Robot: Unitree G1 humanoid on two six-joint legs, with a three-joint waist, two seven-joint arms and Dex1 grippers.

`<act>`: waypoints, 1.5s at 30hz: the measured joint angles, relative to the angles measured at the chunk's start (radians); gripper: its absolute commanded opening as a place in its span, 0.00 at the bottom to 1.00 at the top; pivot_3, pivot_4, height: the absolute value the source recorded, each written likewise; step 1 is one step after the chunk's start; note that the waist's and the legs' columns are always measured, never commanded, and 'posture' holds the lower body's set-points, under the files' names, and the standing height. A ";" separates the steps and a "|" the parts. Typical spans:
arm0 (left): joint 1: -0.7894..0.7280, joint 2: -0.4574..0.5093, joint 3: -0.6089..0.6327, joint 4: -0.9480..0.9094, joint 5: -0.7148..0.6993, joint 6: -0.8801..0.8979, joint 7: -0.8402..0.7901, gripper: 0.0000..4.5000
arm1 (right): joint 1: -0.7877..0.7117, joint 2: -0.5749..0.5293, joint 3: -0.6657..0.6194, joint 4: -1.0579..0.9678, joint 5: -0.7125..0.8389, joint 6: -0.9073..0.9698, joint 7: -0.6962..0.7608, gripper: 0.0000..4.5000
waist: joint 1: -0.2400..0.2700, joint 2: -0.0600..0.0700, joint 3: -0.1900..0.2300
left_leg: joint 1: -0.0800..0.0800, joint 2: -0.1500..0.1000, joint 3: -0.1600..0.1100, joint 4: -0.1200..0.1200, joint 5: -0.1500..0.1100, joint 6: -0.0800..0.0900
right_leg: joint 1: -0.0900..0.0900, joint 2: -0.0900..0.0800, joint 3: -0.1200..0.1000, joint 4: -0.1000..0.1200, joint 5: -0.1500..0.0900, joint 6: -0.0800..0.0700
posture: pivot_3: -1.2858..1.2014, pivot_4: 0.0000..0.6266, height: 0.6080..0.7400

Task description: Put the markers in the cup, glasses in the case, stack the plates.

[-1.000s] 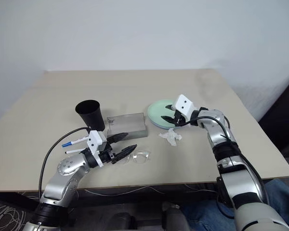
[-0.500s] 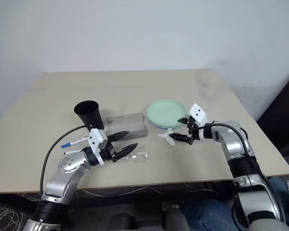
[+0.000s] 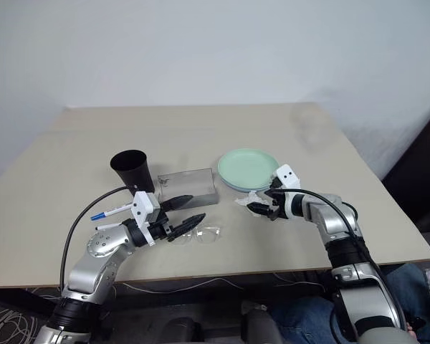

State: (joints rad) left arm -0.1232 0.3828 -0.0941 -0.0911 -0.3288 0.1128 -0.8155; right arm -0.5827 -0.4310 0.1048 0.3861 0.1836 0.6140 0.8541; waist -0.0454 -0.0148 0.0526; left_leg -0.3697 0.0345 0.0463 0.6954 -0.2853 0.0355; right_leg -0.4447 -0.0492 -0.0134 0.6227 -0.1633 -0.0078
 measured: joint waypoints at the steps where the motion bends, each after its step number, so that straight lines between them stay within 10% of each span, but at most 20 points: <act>1: 0.000 0.000 0.000 0.000 0.000 0.000 0.000 0.72 | -0.003 0.007 -0.001 0.006 0.000 0.000 -0.006 0.91 | 0.000 0.000 0.000 | 0.000 0.000 0.000 0.000 0.000 0.000 | 0.000 0.000 0.000 0.000 0.000 0.000 | 0.52 0.00 0.86; 13: 0.000 0.000 0.000 0.000 0.001 0.000 -0.002 0.72 | -0.009 0.013 -0.003 -0.001 0.014 0.028 0.000 0.00 | 0.000 0.000 0.000 | -0.001 0.000 0.000 0.000 0.000 0.000 | 0.000 0.000 -0.001 0.000 0.000 0.000 | 0.52 0.00 0.86; 24: 0.000 0.000 0.000 0.001 0.001 0.000 -0.002 0.72 | -0.029 -0.009 -0.031 -0.118 0.067 -0.005 0.055 0.00 | 0.000 0.000 0.000 | -0.001 0.000 -0.001 0.000 0.000 0.000 | -0.001 0.000 -0.001 0.000 0.000 0.000 | 0.52 0.00 0.86; 34: -0.001 -0.004 -0.003 0.004 0.002 -0.005 -0.002 0.72 | -0.291 0.074 -0.040 0.320 -0.076 -0.311 -0.167 0.00 | 0.000 0.001 0.000 | -0.003 0.000 0.001 -0.001 0.000 0.000 | -0.002 0.000 -0.001 -0.001 0.000 0.001 | 0.52 0.00 0.86; 45: 0.003 0.007 -0.001 0.003 0.002 -0.005 0.008 0.72 | -0.351 0.105 -0.057 0.545 -0.106 -0.464 -0.177 0.83 | -0.001 0.001 0.000 | -0.006 -0.001 0.000 -0.001 0.000 0.000 | -0.005 0.000 -0.001 0.000 0.001 0.003 | 0.52 0.00 0.86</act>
State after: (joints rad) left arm -0.1199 0.3894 -0.0953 -0.0876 -0.3265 0.1081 -0.8079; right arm -0.9342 -0.3259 0.0478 0.9308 0.0773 0.1502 0.6771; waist -0.0460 -0.0134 0.0527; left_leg -0.3760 0.0339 0.0468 0.6946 -0.2851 0.0359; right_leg -0.4495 -0.0490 -0.0139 0.6224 -0.1623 -0.0047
